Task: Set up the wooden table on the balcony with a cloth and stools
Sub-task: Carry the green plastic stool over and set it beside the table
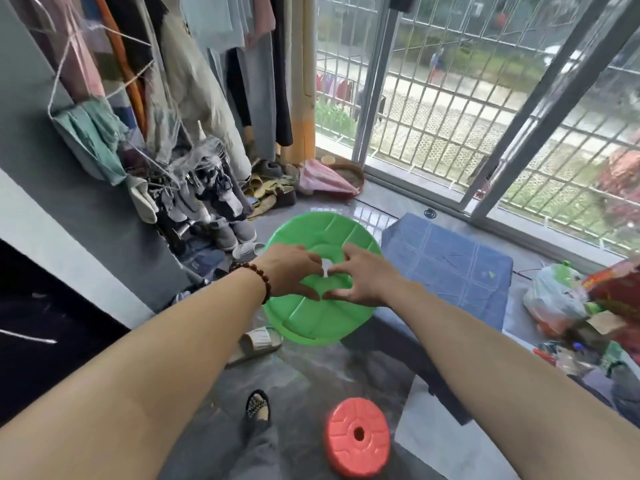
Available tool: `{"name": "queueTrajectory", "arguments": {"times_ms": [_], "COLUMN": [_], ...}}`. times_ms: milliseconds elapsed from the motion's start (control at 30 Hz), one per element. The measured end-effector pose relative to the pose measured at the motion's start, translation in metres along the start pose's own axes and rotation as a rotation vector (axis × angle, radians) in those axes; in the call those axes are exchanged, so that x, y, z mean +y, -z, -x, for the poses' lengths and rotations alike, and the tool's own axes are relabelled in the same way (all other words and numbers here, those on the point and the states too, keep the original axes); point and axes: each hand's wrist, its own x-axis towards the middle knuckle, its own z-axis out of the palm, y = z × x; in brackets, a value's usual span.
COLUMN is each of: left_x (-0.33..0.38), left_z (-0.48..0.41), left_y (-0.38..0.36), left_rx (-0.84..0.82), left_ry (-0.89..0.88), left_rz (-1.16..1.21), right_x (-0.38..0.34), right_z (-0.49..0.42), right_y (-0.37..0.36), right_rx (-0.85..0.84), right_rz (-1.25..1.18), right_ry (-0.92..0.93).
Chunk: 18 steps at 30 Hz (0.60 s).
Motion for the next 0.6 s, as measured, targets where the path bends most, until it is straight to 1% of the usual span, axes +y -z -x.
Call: {"name": "queueTrajectory", "arguments": {"times_ms": [300,433,600], "left_x": [-0.172,-0.217,-0.253], "left_z": [-0.059,-0.083,-0.128], "left_y": [0.011,0.012,0.011], "left_rx": [0.018,0.031,0.032], "left_ry": [-0.046,-0.059,-0.079], "left_rz": [-0.046,-0.065,-0.042], "right_x": [0.000,0.007,0.036], "right_z": [-0.165,-0.214,-0.258], "right_y": [0.049,0.060,0.070], "right_rx": [0.031,0.029,0.005], "right_rz": [-0.031,-0.024,-0.020], "right_ry": [-0.055,-0.063,-0.096]}}
